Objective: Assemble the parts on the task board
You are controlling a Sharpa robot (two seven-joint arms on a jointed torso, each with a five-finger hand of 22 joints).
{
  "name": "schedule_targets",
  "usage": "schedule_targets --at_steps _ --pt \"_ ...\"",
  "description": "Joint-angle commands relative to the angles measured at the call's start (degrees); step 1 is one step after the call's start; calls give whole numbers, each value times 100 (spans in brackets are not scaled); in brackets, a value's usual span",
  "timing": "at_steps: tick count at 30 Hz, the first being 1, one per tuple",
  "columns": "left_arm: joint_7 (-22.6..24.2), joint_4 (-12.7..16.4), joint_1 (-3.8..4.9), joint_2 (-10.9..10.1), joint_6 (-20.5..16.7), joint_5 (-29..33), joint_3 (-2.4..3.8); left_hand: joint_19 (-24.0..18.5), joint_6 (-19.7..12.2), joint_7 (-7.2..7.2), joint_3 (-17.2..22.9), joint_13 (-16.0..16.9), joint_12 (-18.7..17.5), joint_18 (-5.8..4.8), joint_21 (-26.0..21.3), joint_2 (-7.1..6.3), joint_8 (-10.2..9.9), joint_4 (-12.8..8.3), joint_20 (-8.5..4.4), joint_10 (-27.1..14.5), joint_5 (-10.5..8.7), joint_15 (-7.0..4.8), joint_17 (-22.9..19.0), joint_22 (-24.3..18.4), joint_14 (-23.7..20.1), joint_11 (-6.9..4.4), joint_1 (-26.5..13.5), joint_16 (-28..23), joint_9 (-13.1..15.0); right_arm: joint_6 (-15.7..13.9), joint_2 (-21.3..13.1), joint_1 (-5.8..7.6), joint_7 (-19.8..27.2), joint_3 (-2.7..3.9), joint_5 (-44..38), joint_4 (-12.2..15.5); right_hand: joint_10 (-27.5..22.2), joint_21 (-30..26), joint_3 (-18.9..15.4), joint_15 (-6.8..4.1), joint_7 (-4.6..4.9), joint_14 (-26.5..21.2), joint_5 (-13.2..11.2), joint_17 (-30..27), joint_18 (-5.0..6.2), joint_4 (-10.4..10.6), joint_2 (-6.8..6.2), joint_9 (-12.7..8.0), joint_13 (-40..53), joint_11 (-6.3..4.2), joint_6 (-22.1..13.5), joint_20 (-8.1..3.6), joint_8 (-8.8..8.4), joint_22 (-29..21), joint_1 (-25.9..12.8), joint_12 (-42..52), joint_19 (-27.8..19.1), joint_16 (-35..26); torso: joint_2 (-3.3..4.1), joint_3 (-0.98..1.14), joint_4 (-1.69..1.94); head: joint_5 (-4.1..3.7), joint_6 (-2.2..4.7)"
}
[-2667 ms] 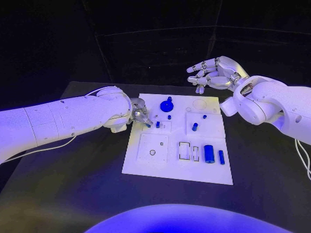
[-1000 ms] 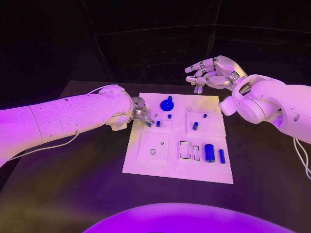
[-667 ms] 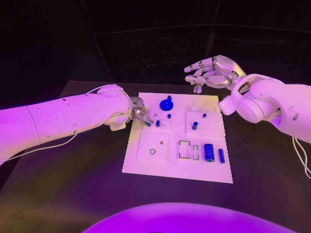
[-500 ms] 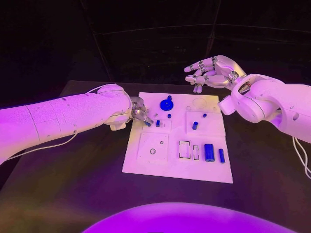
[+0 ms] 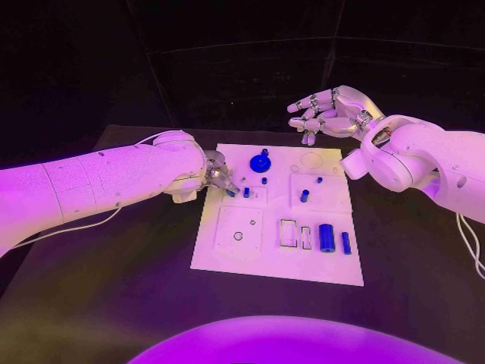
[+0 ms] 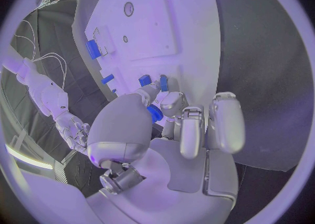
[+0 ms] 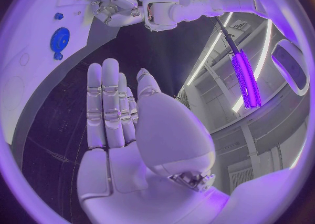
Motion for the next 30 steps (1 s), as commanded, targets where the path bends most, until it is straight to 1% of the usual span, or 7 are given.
schedule_targets --at_steps 1,11,16,18,21,24,30 --pt "-25 -23 13 22 50 -1 3 38 53 1 -52 -5 13 -53 17 -7 38 15 -30 28 -14 -51 1509 4 595 4 -78 18 6 32 6 11 47 4 20 8 -59 -31 -37 35 6 8 25 15 21 9 32 7 -9 2 -15 8 44 -10 -37 30 43 -41 1 1 -3 2 -3" --pt "-57 -113 19 107 109 0 3 44 59 3 -208 -7 16 -57 26 -11 50 144 -34 31 -15 -51 1509 23 595 7 -197 18 5 32 13 11 51 4 20 5 -59 -31 -37 35 6 8 25 15 21 9 32 7 -9 2 -15 8 44 -10 -37 30 43 -41 1 7 -4 0 -8" --pt "-92 -142 21 125 165 0 3 46 59 0 -282 -2 23 -58 28 -3 54 201 -34 36 -14 -51 1509 30 595 6 -239 18 3 34 13 11 51 4 20 3 -59 -31 -37 35 6 8 25 15 21 9 32 7 -9 2 -15 8 44 -10 -37 30 43 -41 2 5 -9 -1 -13" --pt "-108 -148 22 127 189 0 3 47 58 0 -315 -5 23 -59 29 0 55 227 -35 35 -15 -52 1509 33 595 6 -259 18 3 35 12 11 50 4 20 2 -59 -31 -37 35 6 8 25 15 21 9 32 7 -9 2 -15 8 44 -10 -37 30 43 -41 1 0 -4 -10 -10" --pt "-122 -151 23 128 209 0 3 50 59 -3 -385 -5 24 -60 34 2 59 276 -35 36 -15 -53 1509 43 595 4 -292 18 1 36 12 11 50 4 20 0 -59 -31 -37 35 6 8 25 15 21 9 32 7 -9 2 -15 8 44 -10 -37 30 43 -41 0 -1 -3 -12 -11" --pt "-127 -143 24 125 209 0 3 53 61 -7 -470 1 32 -62 41 8 64 336 -37 42 -15 -55 1509 55 595 1 -330 18 1 39 14 11 51 4 20 -3 -59 -31 -37 35 6 8 25 15 21 9 32 7 -9 2 -15 8 44 -10 -37 30 43 -41 2 -2 2 -19 -16" --pt "-122 -111 24 110 170 0 4 62 74 -17 -623 7 44 -67 56 16 79 437 -41 53 -15 -60 1509 81 595 -7 -382 18 2 44 19 11 53 4 20 -10 -59 -31 -37 35 6 8 25 15 21 9 32 7 -9 2 -15 8 44 -10 -37 30 43 -41 0 -3 0 -18 -20"
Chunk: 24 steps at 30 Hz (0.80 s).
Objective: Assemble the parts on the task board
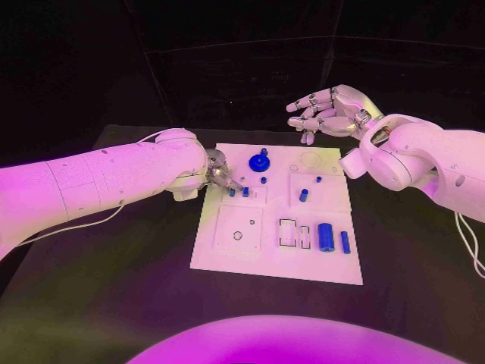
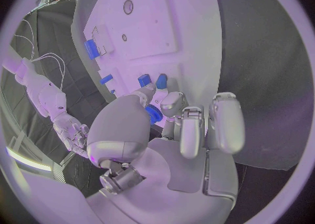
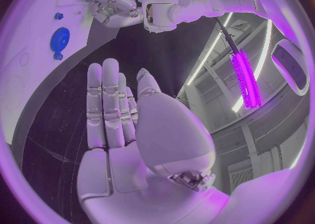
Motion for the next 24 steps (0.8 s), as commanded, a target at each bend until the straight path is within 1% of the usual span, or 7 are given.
schedule_targets --at_steps 1,9,17,19,21,22,24 --pt "-39 23 4 -9 29 -1 1 62 45 -8 -49 7 21 -66 33 -19 35 14 -42 42 -14 -41 1509 5 616 4 -60 18 4 40 9 10 53 4 20 2 -38 -32 -37 35 6 8 25 7 20 9 32 7 -6 -19 -15 8 21 -6 -38 30 43 -20 0 -1 4 2 -4" --pt "38 73 9 -57 -180 -1 9 75 62 -26 -47 30 46 -72 54 118 57 2 -48 66 -12 -49 1509 37 616 -11 89 18 9 51 22 5 52 3 20 -7 -42 -37 -44 35 6 10 27 14 20 17 38 6 -7 -19 -17 8 26 -8 -44 36 44 -27 2 -1 -4 -16 1" --pt "314 88 42 -157 -729 41 23 -8 -66 19 -359 -220 -154 -22 -141 -17 -2 152 -45 -85 -13 -36 1509 -199 616 21 -14 18 -20 54 22 -2 49 3 20 -26 -42 -37 -44 35 6 10 27 14 20 17 38 6 -7 -19 -17 8 26 -8 -44 36 44 -27 -5 -4 17 -52 15" --pt "600 65 54 -161 -1044 213 24 -267 -258 105 -467 -860 -699 106 -704 2 -99 201 0 -508 -14 12 1412 -866 586 79 71 -42 -62 55 28 -4 48 3 20 -32 -42 -37 -44 35 6 10 27 14 20 17 38 6 -7 -19 -17 8 26 -8 -44 36 44 -27 -5 1 16 -44 21" --pt "907 37 62 -158 -1323 448 23 -854 -559 248 -612 -1854 -1618 343 -1962 16 -263 262 117 -1314 -4 151 571 -2221 272 280 271 -655 -160 53 35 -6 45 3 20 -37 -42 -37 -44 35 6 10 27 14 20 17 38 6 -7 -19 -17 8 26 -8 -44 36 44 -27 -5 4 12 -42 27" --pt "1014 27 65 -155 -1409 520 23 -1024 -641 283 -628 -1886 -1677 412 -2310 -5 -311 236 132 -1405 1 184 350 -2590 174 303 340 -836 -188 50 37 -7 43 3 20 -38 -42 -37 -44 35 6 10 27 14 20 17 38 6 -7 -19 -17 8 26 -8 -44 36 44 -27 -6 5 12 -42 33" --pt "1399 -12 70 -140 -1664 700 22 -1611 -915 435 -683 -2037 -1962 552 -3375 -131 -501 70 235 -1859 7 331 -740 -3603 -409 447 703 -1801 -320 42 45 -9 38 3 20 -45 -44 -39 -45 36 6 10 28 18 20 21 45 6 -8 -19 -17 9 30 -9 -45 40 45 -31 -2 5 5 -39 45"
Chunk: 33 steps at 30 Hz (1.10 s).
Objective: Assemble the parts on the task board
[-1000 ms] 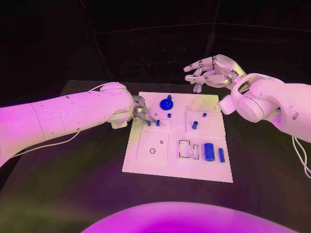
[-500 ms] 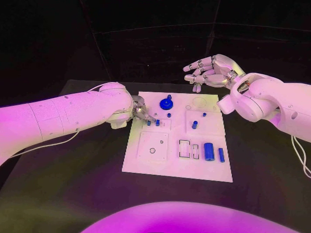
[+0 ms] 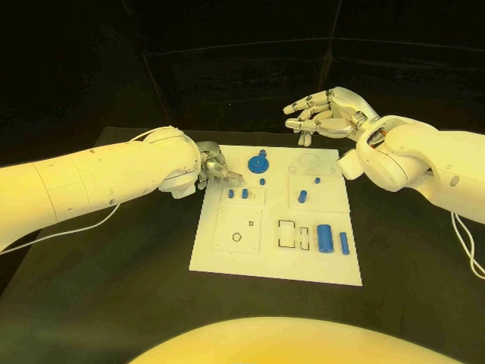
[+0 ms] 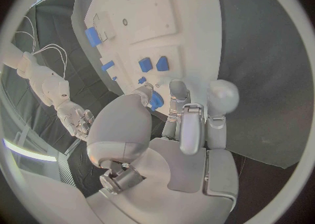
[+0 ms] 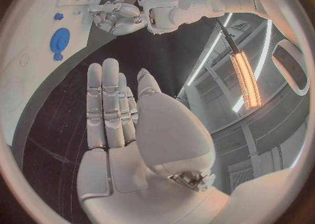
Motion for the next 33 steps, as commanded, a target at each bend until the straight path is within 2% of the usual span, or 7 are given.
schedule_targets --at_steps 1,5,12,14,17,24,33 --pt "1088 -49 18 25 -939 567 4 -473 -282 172 -51 -221 -336 82 -816 -98 -216 -144 127 -494 7 141 -892 -708 -550 163 367 -1002 -157 24 17 6 37 4 20 -3 -23 -40 -26 36 6 10 28 9 20 2 23 7 -9 2 -17 9 30 -10 -22 40 44 -31 3 6 -8 11 18" --pt "2216 -146 19 86 -1300 896 -7 -799 -443 432 7 -591 -781 68 -1447 18 -590 -353 354 -1070 0 379 -2483 -1101 -1644 408 1082 -2550 -547 -18 30 -1 55 3 20 -3 -23 -44 -18 33 2 16 36 20 22 0 44 8 -11 -2 -12 8 41 -12 -6 50 48 -37 11 7 -13 -6 25" --pt "3241 -400 -14 301 -1430 507 -24 -607 -336 528 443 -1367 -1600 144 -1708 -10 -1095 -876 462 -1302 -13 436 -2849 -1335 -1674 518 2092 -2778 -1108 -34 49 -11 62 3 20 -9 -23 -46 -14 31 0 20 39 25 22 -2 53 8 -12 -4 -9 7 46 -12 3 54 51 -40 9 2 -19 -31 58" --pt "3368 -477 -29 373 -1374 126 -53 -175 -188 490 364 -1628 -1816 162 -1522 -148 -1245 -855 426 -1134 -23 394 -2090 -1279 -850 478 2007 -1898 -1289 -34 58 -13 62 3 20 -8 -23 -46 -14 31 0 20 39 25 22 -2 53 8 -12 -4 -9 7 46 -12 3 54 51 -40 11 3 -26 -32 71" --pt "3492 -596 -49 483 -1319 -376 -126 109 47 460 252 -1970 -2142 159 -1430 -294 -1454 -917 368 -1047 -32 353 -1777 -1259 -489 459 2022 -1498 -1530 -34 68 -14 62 3 20 -4 -23 -46 -13 31 0 20 39 26 23 -3 54 8 -12 -5 -8 7 47 -13 5 55 51 -40 7 7 -30 -56 90" --pt "3529 -846 -110 726 -1172 -1170 -245 337 333 434 258 -2429 -2548 143 -1346 -250 -1807 -1066 340 -941 -9 330 -1330 -1223 -191 469 2191 -989 -1894 -30 109 -16 67 3 20 -11 -25 -47 -11 29 -1 22 41 30 23 -6 58 9 -13 -6 -7 6 51 -13 14 57 53 -42 20 -3 -25 -91 125" --pt "3357 -1109 -137 955 -862 -1720 -273 578 589 391 245 -2797 -2819 72 -888 -217 -2123 -1211 319 -916 -15 317 -903 -776 21 452 2252 -510 -2204 -23 153 -16 74 3 20 -30 -27 -49 -7 28 -2 25 43 35 24 -11 64 9 -14 -8 -6 5 55 -13 25 61 56 -45 25 -10 -27 -144 181"
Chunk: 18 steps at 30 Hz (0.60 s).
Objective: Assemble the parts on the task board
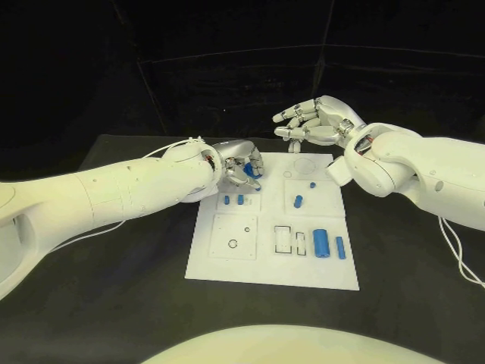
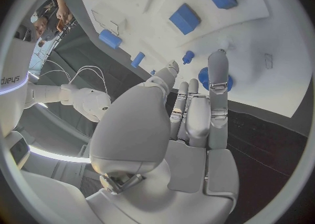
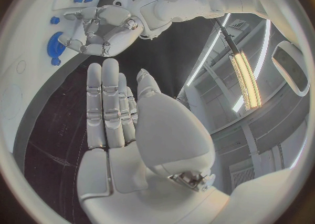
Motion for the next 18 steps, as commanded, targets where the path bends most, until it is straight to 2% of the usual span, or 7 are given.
schedule_targets --at_steps 1,2,6,10,18 --pt "13 -63 4 54 225 -516 1 67 98 0 4 -74 -45 -58 183 31 -57 -43 -4 71 -13 15 43 189 53 1 22 71 -56 -15 20 10 68 4 20 -8 -27 -27 -7 28 -2 25 23 5 23 -11 41 9 -9 -8 -6 -15 34 -10 3 36 35 -18 6 -8 6 -57 36" --pt "-3 -76 3 67 235 -548 1 83 124 1 3 -95 -54 -65 229 33 -70 -50 -4 85 -14 16 58 237 63 1 21 92 -72 -14 24 10 70 4 20 -11 -27 -27 -7 28 -2 25 23 5 23 -11 41 9 -9 -8 -6 -15 34 -10 3 36 35 -18 8 -11 4 -66 45" --pt "-46 -144 -8 123 379 -638 0 127 203 -7 3 -167 -88 -84 361 50 -118 -68 -8 135 -14 12 80 373 87 -3 14 141 -123 -11 43 10 74 4 20 -19 -29 -28 -3 26 -3 27 24 9 23 -14 48 8 -10 -9 -6 -16 36 -10 12 39 37 -20 4 1 -1 -60 38" --pt "-73 -223 -27 181 517 -680 1 152 255 -18 7 -205 -101 -98 458 65 -139 -83 -12 175 -15 6 94 478 98 -10 21 168 -148 -10 54 10 77 4 20 -27 -29 -28 -2 26 -3 28 25 10 23 -14 50 8 -11 -9 -6 -16 37 -10 13 39 37 -21 7 -6 2 -63 35" --pt "-182 -369 -68 287 523 -788 2 237 379 -38 96 -297 -130 -147 765 148 -188 -130 -26 319 -14 -10 110 806 125 -28 79 220 -204 -3 70 9 82 4 20 -34 -29 -28 -2 26 -3 28 25 10 23 -14 50 8 -11 -9 -6 -16 37 -10 13 39 37 -21 2 0 3 -54 27"
